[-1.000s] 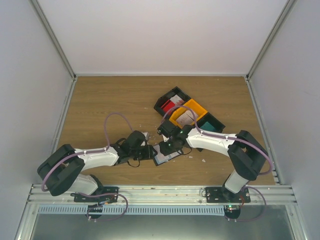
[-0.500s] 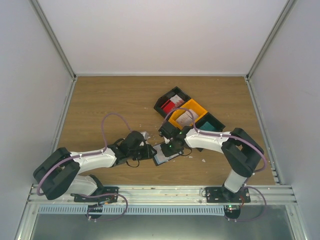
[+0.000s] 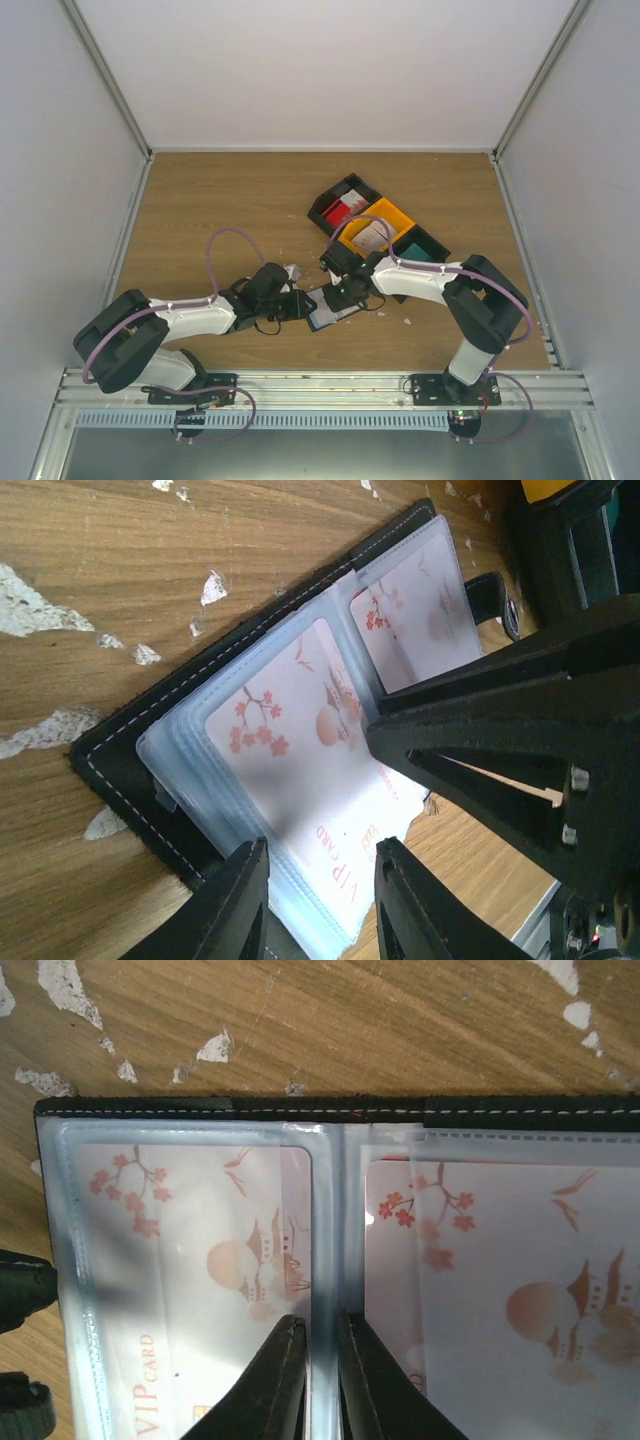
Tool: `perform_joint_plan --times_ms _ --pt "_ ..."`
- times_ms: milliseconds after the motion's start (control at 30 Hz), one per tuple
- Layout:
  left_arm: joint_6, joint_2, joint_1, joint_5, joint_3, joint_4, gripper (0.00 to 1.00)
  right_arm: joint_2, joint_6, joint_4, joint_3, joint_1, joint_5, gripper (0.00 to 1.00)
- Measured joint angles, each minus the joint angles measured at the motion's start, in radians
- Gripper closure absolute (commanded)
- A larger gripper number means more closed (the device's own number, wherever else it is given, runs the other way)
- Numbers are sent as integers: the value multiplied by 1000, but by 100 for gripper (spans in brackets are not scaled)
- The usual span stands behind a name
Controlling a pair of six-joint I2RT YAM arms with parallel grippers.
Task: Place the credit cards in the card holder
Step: Insert the credit card into the card holder.
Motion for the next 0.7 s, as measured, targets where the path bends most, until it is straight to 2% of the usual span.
perform_joint_plan --times_ms 200,700 --pt "0 16 0 6 0 24 70 0 0 17 -11 -21 -18 94" --pt "-9 61 0 9 3 47 70 -8 -2 54 -38 -57 -85 95"
